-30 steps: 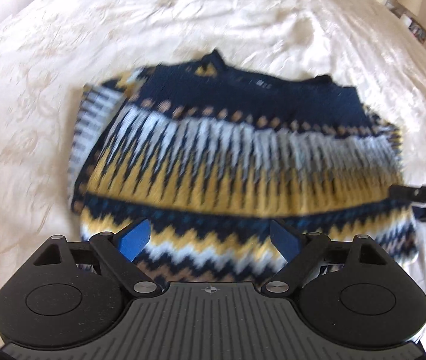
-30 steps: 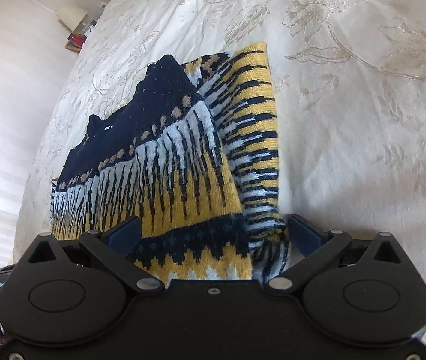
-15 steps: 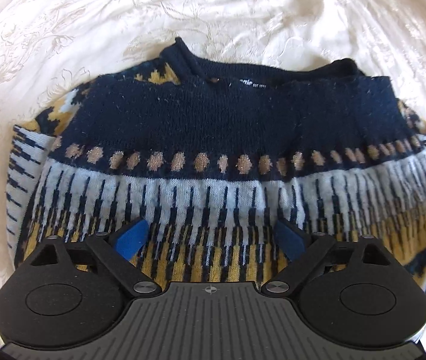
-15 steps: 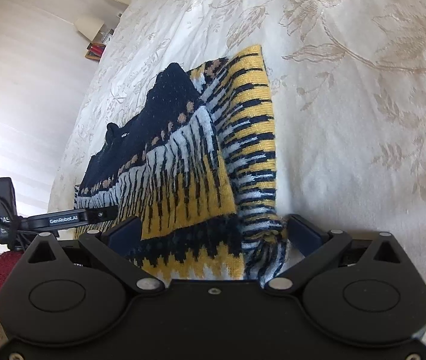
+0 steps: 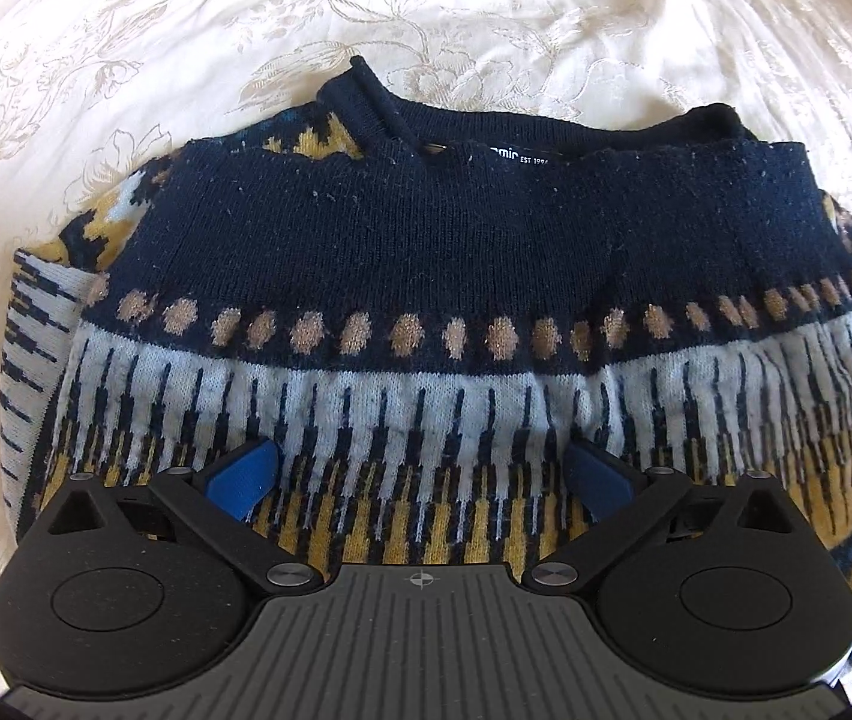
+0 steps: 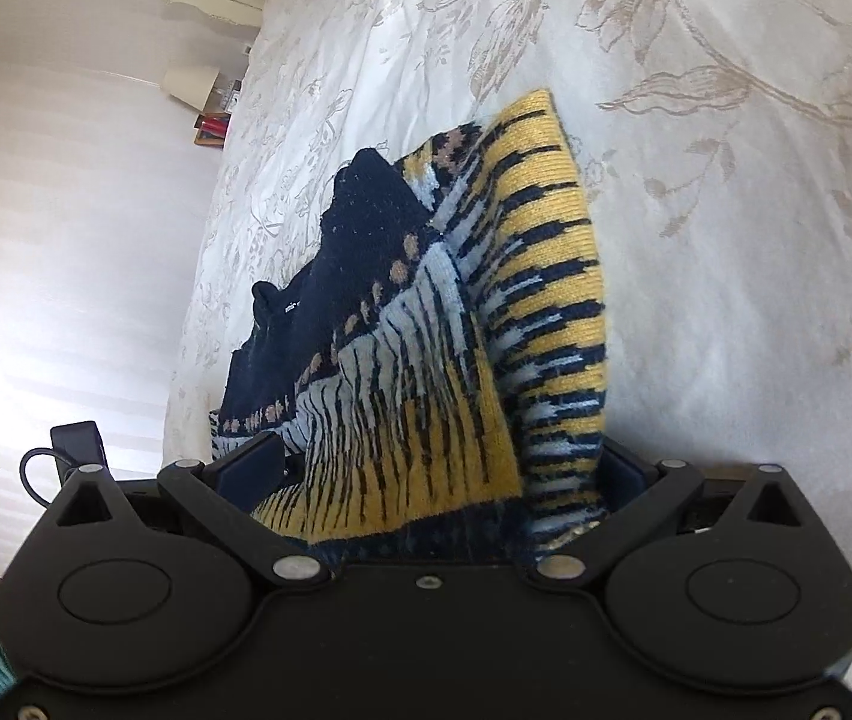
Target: Fold small clothes
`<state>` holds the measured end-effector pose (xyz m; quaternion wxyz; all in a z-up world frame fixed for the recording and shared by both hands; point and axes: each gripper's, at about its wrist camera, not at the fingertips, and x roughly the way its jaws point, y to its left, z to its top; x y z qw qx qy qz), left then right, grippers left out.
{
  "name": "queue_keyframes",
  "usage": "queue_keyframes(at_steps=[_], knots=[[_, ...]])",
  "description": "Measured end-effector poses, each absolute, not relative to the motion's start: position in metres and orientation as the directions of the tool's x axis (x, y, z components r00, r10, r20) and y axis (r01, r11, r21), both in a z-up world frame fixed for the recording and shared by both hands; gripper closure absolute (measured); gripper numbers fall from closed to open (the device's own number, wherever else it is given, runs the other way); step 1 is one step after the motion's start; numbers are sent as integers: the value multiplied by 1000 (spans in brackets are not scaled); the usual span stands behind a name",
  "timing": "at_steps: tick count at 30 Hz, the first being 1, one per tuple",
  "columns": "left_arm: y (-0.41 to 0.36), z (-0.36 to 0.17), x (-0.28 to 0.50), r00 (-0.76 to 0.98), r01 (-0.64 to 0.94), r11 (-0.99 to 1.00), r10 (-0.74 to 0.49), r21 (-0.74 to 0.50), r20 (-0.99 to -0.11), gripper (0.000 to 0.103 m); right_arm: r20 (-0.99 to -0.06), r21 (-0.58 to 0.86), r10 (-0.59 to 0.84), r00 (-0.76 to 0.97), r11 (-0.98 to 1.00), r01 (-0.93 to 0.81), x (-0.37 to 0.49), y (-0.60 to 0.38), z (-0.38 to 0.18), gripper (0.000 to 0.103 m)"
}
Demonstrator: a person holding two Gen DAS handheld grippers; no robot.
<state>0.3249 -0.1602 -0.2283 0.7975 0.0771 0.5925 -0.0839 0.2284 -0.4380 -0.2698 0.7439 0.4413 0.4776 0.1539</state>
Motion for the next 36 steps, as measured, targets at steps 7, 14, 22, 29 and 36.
queue_keyframes(at_steps=[7, 14, 22, 29, 36], knots=[[-148, -220, 323, 278, 229, 973, -88, -23, -957, 1, -697, 695, 566, 440, 685, 218, 238, -418, -258, 65], [-99, -179, 298, 336, 146, 985, -137, -92, -932, 23, -752, 594, 475, 457, 789, 159, 237, -389, -215, 67], [-6, -151, 250, 350, 43, 993, -121, -113, -929, 23, -803, 502, 383, 457, 848, 172, 248, -340, -166, 67], [72, -146, 222, 320, -23, 988, -135, -150, -938, 23, -820, 440, 345, 457, 890, 117, 262, -278, -134, 68], [124, -144, 207, 300, 2, 986, -158, -165, -941, 23, -834, 405, 341, 433, 912, 62, 286, -202, -130, 69]])
